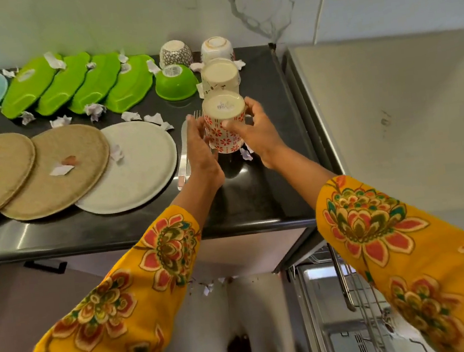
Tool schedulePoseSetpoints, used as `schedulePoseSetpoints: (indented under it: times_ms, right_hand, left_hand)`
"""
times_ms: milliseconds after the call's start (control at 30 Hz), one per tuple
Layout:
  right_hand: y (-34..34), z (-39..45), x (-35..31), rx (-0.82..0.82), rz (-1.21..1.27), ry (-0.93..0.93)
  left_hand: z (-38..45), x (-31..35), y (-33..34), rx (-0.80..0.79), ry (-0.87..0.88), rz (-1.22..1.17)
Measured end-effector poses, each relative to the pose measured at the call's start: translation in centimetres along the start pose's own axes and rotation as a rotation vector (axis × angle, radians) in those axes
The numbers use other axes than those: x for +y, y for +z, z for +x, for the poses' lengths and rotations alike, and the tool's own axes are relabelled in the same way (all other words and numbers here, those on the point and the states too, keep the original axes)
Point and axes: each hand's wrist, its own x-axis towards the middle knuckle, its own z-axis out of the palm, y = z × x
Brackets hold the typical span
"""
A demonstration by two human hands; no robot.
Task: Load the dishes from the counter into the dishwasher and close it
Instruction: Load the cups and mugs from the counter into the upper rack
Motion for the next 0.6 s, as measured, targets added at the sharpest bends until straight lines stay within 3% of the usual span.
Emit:
schedulePoseSetpoints:
  times_ms: [200,600]
  right_hand:
    - [0.7,1.6,0.8,-0.047,-0.018,-0.001]
    - [-1.2,-0.7,0.8,0.046,-0.141,-0.137]
  left_hand:
    - [1.8,0.2,0.5,-0.063,-0.003,-0.002]
    - [-1.3,-1.0,1.4,-0.103,0.054,-0.062]
